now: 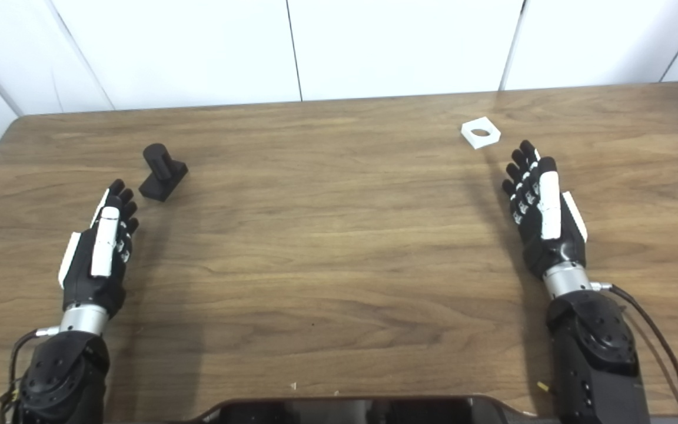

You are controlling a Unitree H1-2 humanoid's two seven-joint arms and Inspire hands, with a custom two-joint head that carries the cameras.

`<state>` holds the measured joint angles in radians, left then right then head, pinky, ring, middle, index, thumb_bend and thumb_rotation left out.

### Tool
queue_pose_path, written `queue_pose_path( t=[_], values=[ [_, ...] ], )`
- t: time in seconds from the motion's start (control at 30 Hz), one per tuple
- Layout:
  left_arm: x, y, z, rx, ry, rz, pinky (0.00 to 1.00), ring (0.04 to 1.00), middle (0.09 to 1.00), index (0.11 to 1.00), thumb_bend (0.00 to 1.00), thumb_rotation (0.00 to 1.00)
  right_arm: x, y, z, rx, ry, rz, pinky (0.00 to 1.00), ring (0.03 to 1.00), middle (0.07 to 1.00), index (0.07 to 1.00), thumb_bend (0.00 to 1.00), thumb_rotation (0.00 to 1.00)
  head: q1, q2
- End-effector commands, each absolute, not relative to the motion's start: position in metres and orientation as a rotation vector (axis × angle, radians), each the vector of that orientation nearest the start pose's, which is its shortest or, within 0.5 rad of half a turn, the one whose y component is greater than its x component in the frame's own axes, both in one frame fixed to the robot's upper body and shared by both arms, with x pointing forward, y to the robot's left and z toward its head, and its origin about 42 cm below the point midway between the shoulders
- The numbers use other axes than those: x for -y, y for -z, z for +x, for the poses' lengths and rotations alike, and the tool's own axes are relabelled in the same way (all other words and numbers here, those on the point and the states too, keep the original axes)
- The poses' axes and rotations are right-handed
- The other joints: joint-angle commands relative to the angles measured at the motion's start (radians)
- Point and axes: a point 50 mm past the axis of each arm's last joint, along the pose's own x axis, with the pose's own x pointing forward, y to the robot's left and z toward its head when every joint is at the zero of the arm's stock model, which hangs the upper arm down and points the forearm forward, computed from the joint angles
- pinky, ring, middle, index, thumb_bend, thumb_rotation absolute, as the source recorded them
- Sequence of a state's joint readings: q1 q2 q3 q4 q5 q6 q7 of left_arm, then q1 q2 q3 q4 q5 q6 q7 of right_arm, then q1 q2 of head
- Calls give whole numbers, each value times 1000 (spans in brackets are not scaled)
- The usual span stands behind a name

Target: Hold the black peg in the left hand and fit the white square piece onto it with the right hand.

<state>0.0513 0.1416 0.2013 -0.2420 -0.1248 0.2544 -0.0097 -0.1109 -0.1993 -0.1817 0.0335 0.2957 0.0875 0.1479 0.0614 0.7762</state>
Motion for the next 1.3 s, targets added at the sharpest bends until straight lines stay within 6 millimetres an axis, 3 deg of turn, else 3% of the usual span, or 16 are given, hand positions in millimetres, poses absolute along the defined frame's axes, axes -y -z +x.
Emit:
queue_pose_path(
  t=[0.0,0.1,0.27,0.57,0.77,0.9,1.03,1.27],
  values=[
    [-310,-166,269,60,-165,28,1000,1000,1000,1000,500,843,310,-120,312,2,-10,141,1000,1000,1000,1000,596,1000,6,-6],
    [-311,-173,271,28,-191,54,1000,1000,1000,1000,590,814,309,-118,312,3,-7,153,1000,1000,1000,1000,597,1000,8,-10],
    [-316,-192,278,33,-262,244,1000,1000,1000,1000,576,824,307,-117,310,-5,-8,154,1000,1000,1000,1000,605,1000,12,-13],
    [-318,-225,294,51,-364,676,1000,1000,1000,992,612,681,306,-111,309,-5,1,159,1000,1000,1000,1000,609,1000,13,-24],
    [-319,-229,306,45,-409,837,1000,1000,1000,914,689,527,306,-109,308,-8,1,173,1000,1000,1000,1000,604,1000,12,-31],
    [-322,-229,315,16,-408,986,1000,1000,1000,870,759,553,306,-109,306,-13,3,162,1000,1000,1000,1000,624,1000,9,-34],
    [-325,-230,326,-31,-389,1113,1000,1000,1000,842,752,522,305,-109,305,-4,4,160,1000,1000,1000,1000,622,1000,5,-37],
    [-327,-226,341,-92,-355,1193,1000,1000,1000,812,793,508,307,-108,304,-8,10,166,1000,1000,1000,1000,613,1000,7,-39]
  ],
)
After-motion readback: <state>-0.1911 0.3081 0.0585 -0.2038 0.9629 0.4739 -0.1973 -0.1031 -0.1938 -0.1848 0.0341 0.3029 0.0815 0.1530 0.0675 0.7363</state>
